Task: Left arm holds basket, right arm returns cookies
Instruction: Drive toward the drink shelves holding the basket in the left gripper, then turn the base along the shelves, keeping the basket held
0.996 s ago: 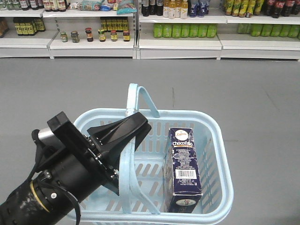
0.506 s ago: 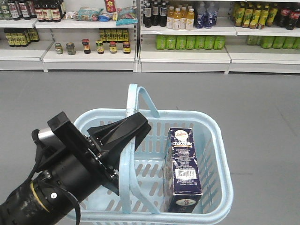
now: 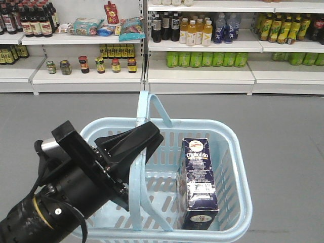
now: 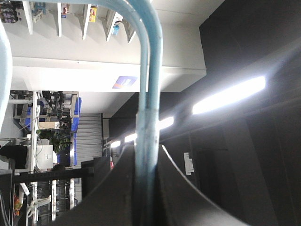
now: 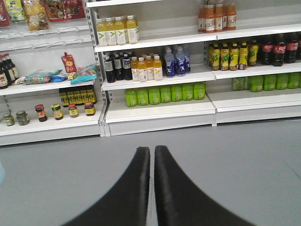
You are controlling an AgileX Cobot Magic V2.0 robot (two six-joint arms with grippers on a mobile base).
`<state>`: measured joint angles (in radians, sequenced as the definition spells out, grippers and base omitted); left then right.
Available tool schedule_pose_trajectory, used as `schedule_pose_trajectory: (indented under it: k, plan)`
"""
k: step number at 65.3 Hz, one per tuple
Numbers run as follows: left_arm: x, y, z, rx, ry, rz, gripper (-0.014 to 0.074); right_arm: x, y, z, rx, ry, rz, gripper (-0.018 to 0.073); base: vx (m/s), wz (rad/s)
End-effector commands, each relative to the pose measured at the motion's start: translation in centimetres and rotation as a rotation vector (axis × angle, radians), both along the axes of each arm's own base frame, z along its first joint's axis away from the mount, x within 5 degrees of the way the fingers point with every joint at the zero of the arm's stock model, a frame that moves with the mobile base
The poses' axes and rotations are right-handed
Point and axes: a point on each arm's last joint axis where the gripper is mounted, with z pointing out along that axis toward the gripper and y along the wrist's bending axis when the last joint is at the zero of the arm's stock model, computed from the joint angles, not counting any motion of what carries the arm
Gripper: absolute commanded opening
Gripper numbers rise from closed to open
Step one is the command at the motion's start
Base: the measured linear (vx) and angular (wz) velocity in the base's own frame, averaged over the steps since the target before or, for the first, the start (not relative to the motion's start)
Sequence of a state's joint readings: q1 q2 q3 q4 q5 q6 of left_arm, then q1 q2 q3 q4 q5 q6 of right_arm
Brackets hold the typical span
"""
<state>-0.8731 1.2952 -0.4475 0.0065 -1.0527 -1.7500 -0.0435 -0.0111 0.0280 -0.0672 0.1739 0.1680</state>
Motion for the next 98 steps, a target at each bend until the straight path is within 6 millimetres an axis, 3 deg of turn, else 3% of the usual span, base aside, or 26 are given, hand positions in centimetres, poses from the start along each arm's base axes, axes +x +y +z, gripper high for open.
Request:
schedule_pose_trajectory:
  k: [1,98]
  plan:
    - [-0.40,0.34,2.71,-0.149,-0.121,-0.001,0.0000,0.02,-0.01,0.12,-0.020,-0.065,-0.002,-0.0003,0.52,-0.02]
    - [-0.45,0.30,2.71,-0.146,-0.125,-0.006,0.0000,0.02,-0.01,0.12,-0.020,-0.065,-0.002,-0.0003,0.52,-0.04]
